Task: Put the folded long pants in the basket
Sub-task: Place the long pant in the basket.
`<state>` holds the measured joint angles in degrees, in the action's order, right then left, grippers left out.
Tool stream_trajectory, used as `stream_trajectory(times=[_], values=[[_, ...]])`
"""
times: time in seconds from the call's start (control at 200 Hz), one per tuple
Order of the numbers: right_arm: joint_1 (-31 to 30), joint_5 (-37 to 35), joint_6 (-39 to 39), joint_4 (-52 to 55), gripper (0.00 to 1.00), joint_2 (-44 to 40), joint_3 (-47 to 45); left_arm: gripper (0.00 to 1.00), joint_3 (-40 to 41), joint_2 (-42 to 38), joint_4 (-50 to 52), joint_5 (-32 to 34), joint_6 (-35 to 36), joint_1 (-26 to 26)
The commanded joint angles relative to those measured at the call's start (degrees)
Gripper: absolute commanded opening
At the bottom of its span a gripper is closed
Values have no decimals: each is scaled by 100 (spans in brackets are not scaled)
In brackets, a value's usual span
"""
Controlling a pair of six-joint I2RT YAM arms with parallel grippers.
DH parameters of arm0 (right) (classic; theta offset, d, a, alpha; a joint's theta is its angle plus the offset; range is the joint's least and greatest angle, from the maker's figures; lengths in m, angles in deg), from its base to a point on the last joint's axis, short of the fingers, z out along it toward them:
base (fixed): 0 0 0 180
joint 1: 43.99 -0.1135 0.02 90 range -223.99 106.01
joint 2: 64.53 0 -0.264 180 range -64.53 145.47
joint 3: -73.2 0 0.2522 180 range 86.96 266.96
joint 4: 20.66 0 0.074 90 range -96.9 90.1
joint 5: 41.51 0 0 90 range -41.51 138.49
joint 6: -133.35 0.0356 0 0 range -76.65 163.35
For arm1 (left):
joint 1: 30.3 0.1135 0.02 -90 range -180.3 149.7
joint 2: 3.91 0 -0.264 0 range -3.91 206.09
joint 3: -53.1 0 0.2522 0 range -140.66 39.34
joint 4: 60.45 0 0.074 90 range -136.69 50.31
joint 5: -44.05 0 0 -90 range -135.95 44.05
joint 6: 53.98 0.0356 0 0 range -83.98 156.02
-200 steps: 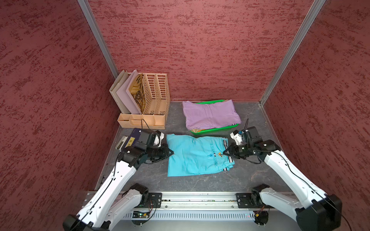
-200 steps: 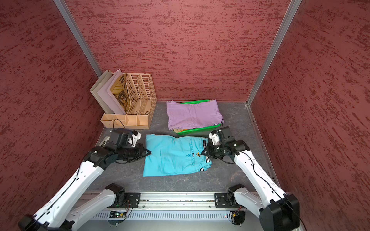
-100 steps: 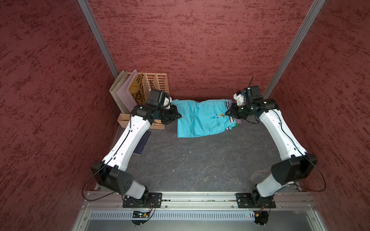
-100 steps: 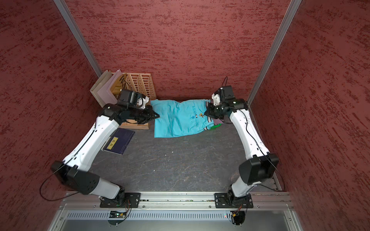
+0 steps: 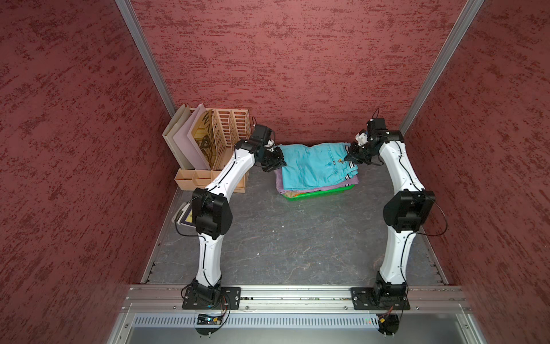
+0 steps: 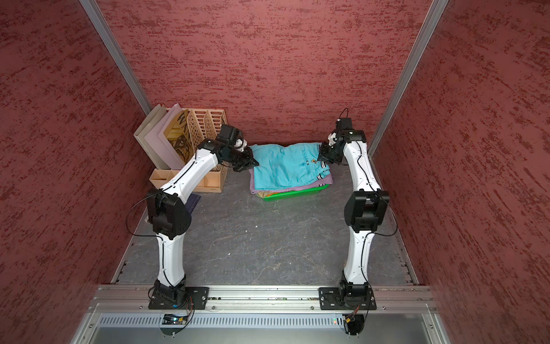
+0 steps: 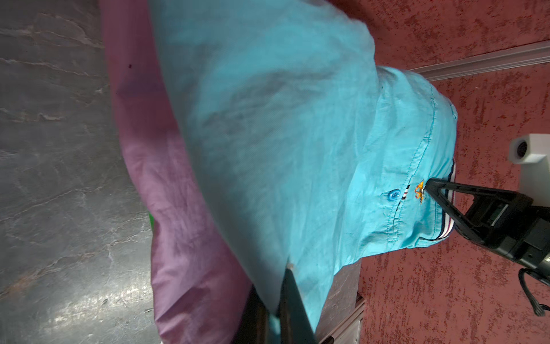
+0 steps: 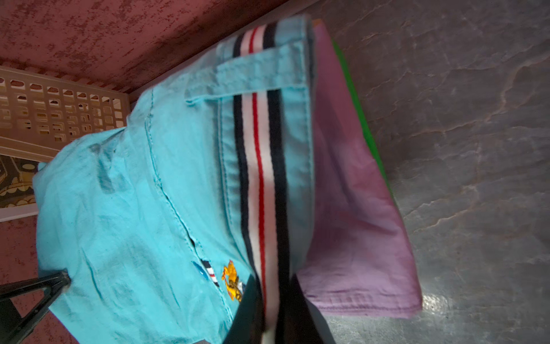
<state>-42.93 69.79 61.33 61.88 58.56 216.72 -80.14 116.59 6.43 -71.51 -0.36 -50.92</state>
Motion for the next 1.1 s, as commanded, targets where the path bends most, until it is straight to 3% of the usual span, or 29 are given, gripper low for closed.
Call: stream_trajectory(times=[0.0,0.185,0.336,0.381,0.441,0.516,0.616,0.746,0.917,1.097], values=[[92,-51,28,-448,0,274,223,0,4,201,-219,-110,-23,1],[175,49,171,-626,0,768,195,0,320,332,-482,157,81,32],[180,-4,113,-994,0,781,-197,13,742,357,-751,133,190,10],[186,-11,71,-977,12,782,-205,17,842,327,-827,53,234,32],[201,92,32,-1006,24,719,-233,32,1002,213,-1000,-22,237,88],[202,99,39,-1097,47,463,-353,39,1176,-43,-1279,-184,259,178],[199,42,39,-1207,61,64,-548,58,1142,-304,-1357,-212,285,340],[199,-208,35,-948,63,-300,-629,57,1252,-560,-1427,-486,307,501],[200,-439,133,-1135,62,-988,-1509,50,1880,-907,-1751,-902,380,357],[184,204,251,-1866,53,-1436,-2529,41,2260,-904,-2131,-1069,467,91]])
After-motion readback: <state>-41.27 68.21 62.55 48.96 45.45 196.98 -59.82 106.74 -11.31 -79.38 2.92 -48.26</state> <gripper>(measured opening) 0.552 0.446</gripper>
